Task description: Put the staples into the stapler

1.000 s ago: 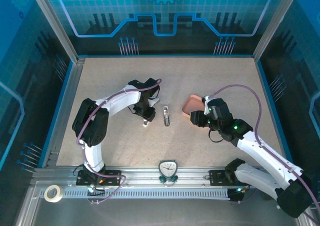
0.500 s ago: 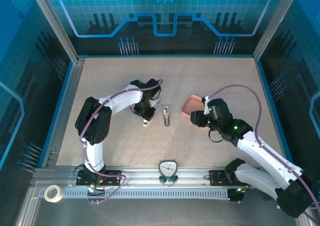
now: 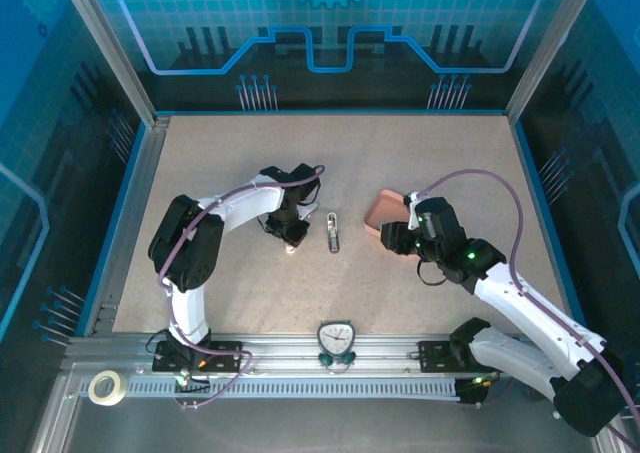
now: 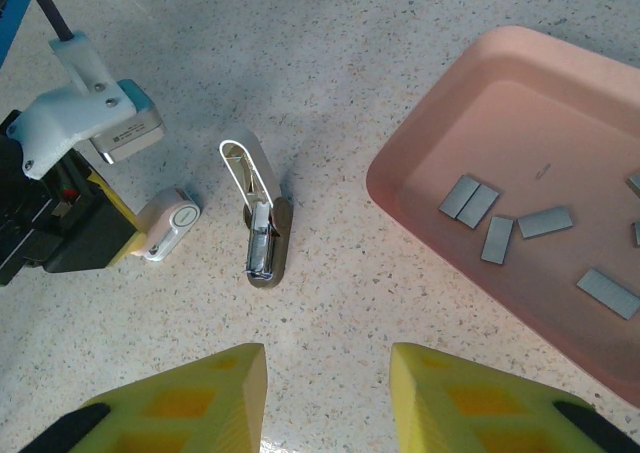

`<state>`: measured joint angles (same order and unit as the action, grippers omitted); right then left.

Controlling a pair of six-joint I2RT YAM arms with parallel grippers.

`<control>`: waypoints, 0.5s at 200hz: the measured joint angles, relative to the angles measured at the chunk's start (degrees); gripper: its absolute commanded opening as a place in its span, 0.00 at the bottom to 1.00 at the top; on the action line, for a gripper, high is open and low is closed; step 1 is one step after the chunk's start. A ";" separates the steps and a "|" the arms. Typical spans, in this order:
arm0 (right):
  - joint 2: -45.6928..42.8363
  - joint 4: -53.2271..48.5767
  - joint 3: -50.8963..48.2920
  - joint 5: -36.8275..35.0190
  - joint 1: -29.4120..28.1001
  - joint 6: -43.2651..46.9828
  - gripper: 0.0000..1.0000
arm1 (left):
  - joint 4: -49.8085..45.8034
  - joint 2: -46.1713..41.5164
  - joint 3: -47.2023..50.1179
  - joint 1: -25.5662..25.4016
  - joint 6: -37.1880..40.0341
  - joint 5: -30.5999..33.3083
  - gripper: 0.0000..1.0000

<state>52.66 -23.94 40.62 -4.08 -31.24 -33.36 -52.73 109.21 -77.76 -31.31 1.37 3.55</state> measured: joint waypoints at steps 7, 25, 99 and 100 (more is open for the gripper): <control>0.02 0.00 0.00 0.00 0.00 0.00 0.38 | 0.48 -0.31 0.39 0.00 0.00 0.09 0.20; 0.28 0.00 0.00 0.02 0.00 0.00 0.38 | 1.79 -1.07 1.57 0.00 -0.02 0.26 0.23; 1.62 -0.17 0.35 0.02 -0.72 0.02 0.38 | 2.21 -1.42 1.46 0.00 -1.36 0.74 0.44; 1.66 -0.17 0.37 0.00 -0.72 0.02 0.38 | 2.19 -1.49 1.40 0.00 -1.33 0.74 0.44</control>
<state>54.33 -24.12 40.99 -4.08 -31.97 -33.34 -50.54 107.72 -76.36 -31.31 0.03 4.29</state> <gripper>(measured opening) 0.378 0.413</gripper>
